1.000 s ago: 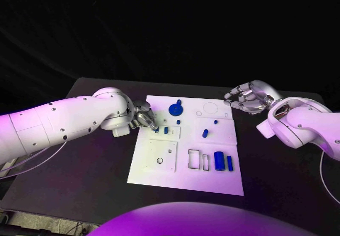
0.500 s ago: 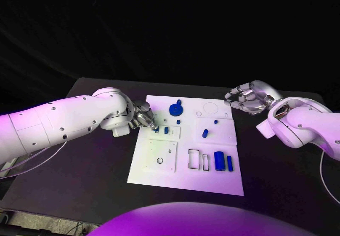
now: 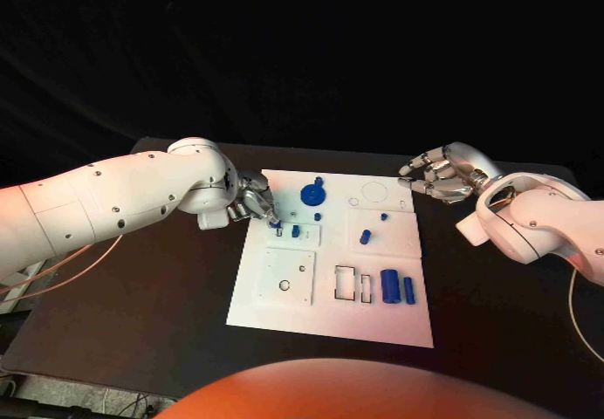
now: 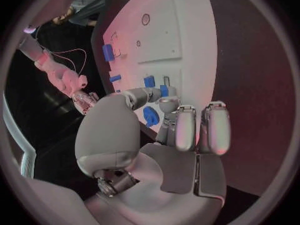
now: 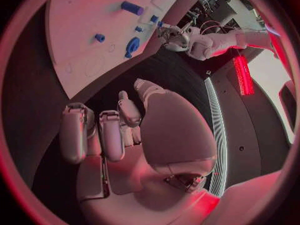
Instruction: Assemble the parts on the task board
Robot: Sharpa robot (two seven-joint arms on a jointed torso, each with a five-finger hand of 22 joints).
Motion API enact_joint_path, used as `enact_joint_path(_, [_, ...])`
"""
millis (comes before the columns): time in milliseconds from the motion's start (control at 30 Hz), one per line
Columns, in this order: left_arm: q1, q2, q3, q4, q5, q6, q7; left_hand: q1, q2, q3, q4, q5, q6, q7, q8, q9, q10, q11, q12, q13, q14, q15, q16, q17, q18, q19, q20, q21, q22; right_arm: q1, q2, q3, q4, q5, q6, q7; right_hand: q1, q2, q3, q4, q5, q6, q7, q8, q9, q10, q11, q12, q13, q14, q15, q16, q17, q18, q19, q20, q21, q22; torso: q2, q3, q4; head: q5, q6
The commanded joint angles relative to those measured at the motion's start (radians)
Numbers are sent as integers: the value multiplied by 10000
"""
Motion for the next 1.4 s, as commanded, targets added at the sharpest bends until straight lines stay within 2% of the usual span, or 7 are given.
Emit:
enact_joint_path(33, [84, 187, -2, -190, 369, 1215, -267, -79, 59, 1247, -1273, -31, 379, -409, 131, 569, 64, -67, 52, 23, 387, -109, -28, -7, -60, -25, -57, 28, 476, -8, 19, 1, -4, -92, 72, 30, -112, -2, 70, -12, 72, -77, 18, 48, 16, -91, -6, -49, -13, 570, -72, -40, 519, 107, -74, 22, -57, 1185, 6, -3, -1, 2, 0])
enact_joint_path(367, [247, 639, -40, -555, 114, 1450, -450, -189, 96, 1221, -1272, -6, 292, -472, 364, 991, 147, -123, 94, 81, 391, -158, -26, -3, -83, 48, -86, 57, 567, -16, 49, 1, -28, -92, 67, 35, -107, -5, 79, -15, 84, -81, 17, 53, 16, -94, -7, -52, -17, 568, -73, -46, 508, 108, -76, 22, -62, 1183, 13, 4, 2, 14, 0])
enact_joint_path(567, [312, 817, -125, -620, -133, 1406, -594, -248, 92, 1187, -1261, -6, 274, -511, 491, 1217, 206, -154, 124, 123, 395, -181, -22, 4, -96, 88, -99, 74, 615, -29, 61, 1, -36, -92, 61, 38, -103, -4, 84, -17, 92, -82, 17, 54, 16, -95, -8, -53, -19, 570, -73, -42, 518, 106, -71, 22, -56, 1188, 4, 0, 8, 29, 0])
enact_joint_path(700, [325, 913, -197, -634, -308, 1269, -708, -266, 95, 1182, -1254, 3, 271, -524, 531, 1288, 229, -165, 140, 144, 396, -191, -22, 4, -102, 110, -103, 84, 641, -33, 65, 1, -35, -92, 52, 44, -99, -2, 91, -20, 106, -84, 16, 57, 16, -89, -8, -46, -11, 569, -74, -44, 514, 106, -70, 21, -56, 1188, 6, -3, 19, 26, 0])
enact_joint_path(1000, [326, 1049, -320, -696, -416, 1181, -838, -370, 111, 1101, -1194, -17, 239, -592, 709, 1630, 315, -222, 137, 120, 401, -234, -19, 10, -125, 184, -121, 115, 728, -38, 76, 1, -35, -92, 40, 57, -93, -2, 101, -23, 130, -88, 16, 60, 16, -98, -8, -56, -23, 569, -75, -45, 513, 107, -72, 21, -61, 1186, 3, -10, 1, 49, 0])
enact_joint_path(1400, [324, 1104, -364, -820, -449, 1202, -967, -446, 165, 981, -1127, -29, 235, -652, 823, 1888, 380, -271, 78, 7, 405, -273, -17, 13, -155, 279, -132, 158, 842, -44, 78, 1, -29, -92, 37, 60, -87, -4, 115, -27, 169, -93, 18, 65, 15, -98, -9, -54, -22, 567, -75, -51, 503, 108, -74, 20, -67, 1183, 17, -7, 5, 35, 0])
